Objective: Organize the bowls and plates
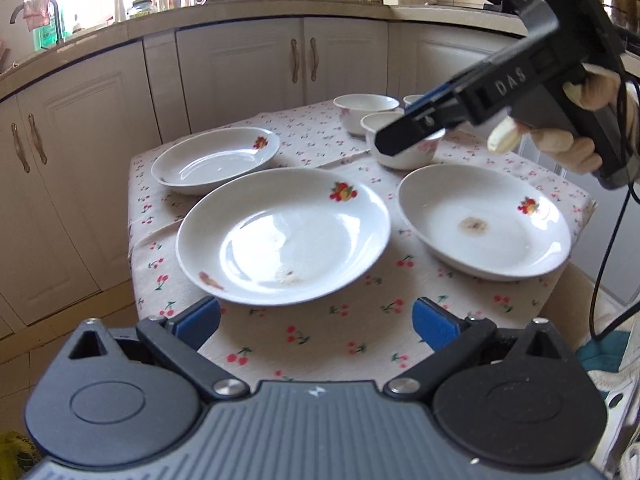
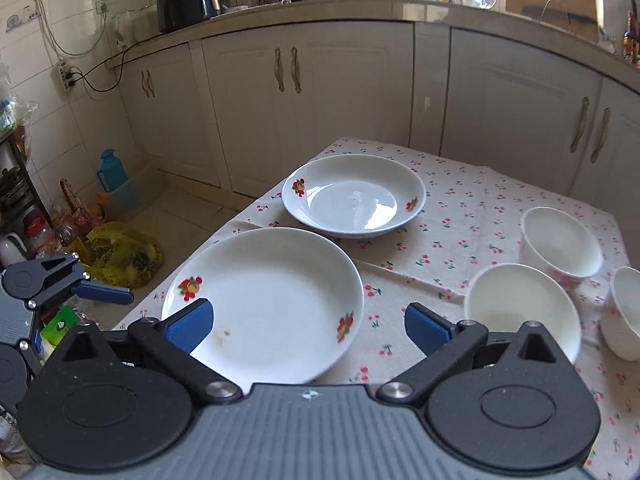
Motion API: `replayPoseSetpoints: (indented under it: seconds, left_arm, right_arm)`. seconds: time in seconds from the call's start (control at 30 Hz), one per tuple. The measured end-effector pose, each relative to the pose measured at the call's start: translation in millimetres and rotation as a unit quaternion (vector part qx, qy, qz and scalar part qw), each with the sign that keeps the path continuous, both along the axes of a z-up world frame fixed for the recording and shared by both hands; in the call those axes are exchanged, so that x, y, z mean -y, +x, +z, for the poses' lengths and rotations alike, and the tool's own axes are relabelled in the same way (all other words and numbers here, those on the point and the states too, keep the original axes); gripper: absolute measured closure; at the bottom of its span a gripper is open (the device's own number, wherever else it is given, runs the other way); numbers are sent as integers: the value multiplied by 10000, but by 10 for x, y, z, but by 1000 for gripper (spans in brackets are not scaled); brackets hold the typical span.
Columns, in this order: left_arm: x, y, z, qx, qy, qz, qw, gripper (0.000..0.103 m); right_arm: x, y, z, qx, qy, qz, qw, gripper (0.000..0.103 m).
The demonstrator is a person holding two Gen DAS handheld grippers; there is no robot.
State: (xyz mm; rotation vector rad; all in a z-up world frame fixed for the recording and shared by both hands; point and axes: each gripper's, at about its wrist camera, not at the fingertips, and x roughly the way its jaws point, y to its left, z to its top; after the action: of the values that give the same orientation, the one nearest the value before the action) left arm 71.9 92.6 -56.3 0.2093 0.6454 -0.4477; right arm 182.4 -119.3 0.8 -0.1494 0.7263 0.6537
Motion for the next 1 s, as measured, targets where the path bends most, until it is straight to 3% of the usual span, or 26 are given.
replayPoseSetpoints:
  seconds: [0.23, 0.53, 0.7, 1.0]
  left_arm:
    - [273, -189, 46, 205, -125, 182, 9995, 1]
    - [555, -358, 61, 357, -387, 602, 9968, 1]
    - [679, -397, 62, 303, -539, 694, 9957, 1]
    - [832, -382, 71, 213, -396, 593, 9972, 1]
  right_arm:
    - [398, -515, -112, 319, -306, -362, 9984, 0]
    - [984, -1039, -359, 294, -326, -757, 9962, 0]
    - [1204, -1212, -482, 146, -180, -746, 9969, 0]
    - [1264, -1293, -669, 16, -202, -561, 9982, 0]
